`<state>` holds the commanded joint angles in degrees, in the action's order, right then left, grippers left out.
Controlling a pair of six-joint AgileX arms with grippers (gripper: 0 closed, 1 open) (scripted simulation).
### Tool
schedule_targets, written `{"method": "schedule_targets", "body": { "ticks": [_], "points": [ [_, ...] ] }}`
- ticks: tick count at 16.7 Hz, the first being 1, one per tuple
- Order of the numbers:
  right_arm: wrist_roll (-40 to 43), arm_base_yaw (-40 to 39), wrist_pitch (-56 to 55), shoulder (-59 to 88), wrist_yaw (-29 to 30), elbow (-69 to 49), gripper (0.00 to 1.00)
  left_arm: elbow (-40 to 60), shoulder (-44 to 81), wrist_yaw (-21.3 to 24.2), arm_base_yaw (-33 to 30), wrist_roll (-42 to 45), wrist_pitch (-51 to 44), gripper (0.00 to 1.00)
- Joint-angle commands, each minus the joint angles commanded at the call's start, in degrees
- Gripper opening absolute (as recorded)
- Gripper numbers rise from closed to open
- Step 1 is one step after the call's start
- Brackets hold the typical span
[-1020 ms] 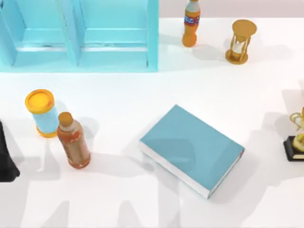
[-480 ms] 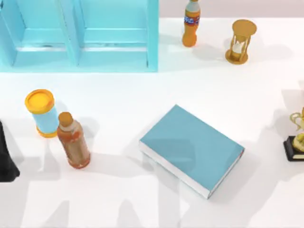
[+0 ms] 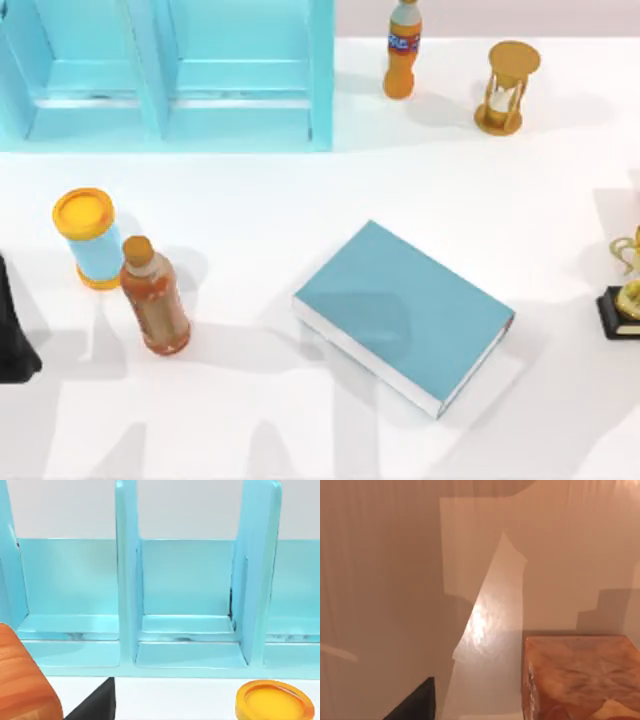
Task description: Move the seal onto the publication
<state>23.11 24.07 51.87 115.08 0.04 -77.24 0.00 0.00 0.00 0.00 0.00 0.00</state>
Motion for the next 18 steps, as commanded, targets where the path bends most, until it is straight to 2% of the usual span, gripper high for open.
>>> {"method": "schedule_targets", "body": {
  "ticks": [5, 18],
  "points": [
    [-0.04, -0.03, -1.09, 0.15, 0.00, 0.98, 1.00, 0.00, 0.00, 0.00, 0.00, 0.00, 0.00, 1.00],
    [-0.04, -0.03, -1.09, 0.15, 0.00, 0.98, 0.02, 0.00, 0.00, 0.00, 0.00, 0.00, 0.00, 1.00]
  ]
}}
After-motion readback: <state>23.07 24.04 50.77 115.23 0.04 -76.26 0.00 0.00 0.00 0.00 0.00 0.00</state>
